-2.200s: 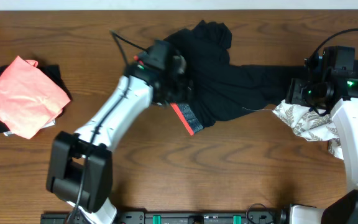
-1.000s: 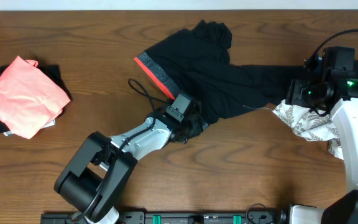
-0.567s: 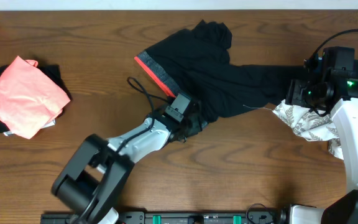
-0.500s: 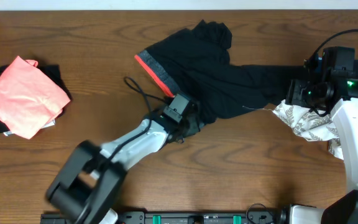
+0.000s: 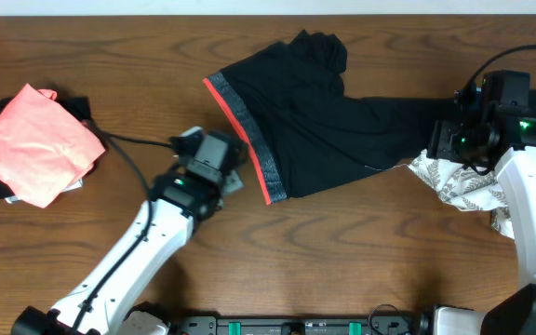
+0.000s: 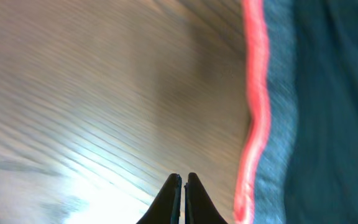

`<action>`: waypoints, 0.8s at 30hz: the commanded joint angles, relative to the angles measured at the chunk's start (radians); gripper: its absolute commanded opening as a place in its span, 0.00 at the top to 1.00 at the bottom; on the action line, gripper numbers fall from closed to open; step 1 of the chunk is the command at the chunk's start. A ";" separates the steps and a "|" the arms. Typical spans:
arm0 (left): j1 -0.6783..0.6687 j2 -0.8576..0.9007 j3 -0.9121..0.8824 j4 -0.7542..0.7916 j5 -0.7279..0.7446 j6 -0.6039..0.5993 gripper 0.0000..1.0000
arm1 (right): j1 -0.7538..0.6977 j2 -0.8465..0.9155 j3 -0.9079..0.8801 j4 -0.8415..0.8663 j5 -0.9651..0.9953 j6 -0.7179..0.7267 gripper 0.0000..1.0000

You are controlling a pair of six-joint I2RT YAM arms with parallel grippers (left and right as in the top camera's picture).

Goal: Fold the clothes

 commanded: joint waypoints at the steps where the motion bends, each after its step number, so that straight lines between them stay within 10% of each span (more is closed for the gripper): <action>1: 0.045 -0.005 -0.003 0.013 0.049 0.043 0.94 | 0.007 0.000 0.003 -0.005 0.008 -0.005 0.35; 5: 0.030 -0.005 -0.003 0.061 0.132 0.093 0.94 | 0.007 0.016 0.003 0.003 0.008 -0.006 0.36; 10: 0.008 -0.005 -0.003 0.065 0.143 0.094 0.94 | 0.006 0.126 -0.012 0.015 0.015 -0.009 0.97; 24: -0.011 -0.005 -0.003 0.064 0.143 0.119 0.94 | -0.109 0.415 -0.014 0.030 0.343 0.135 0.98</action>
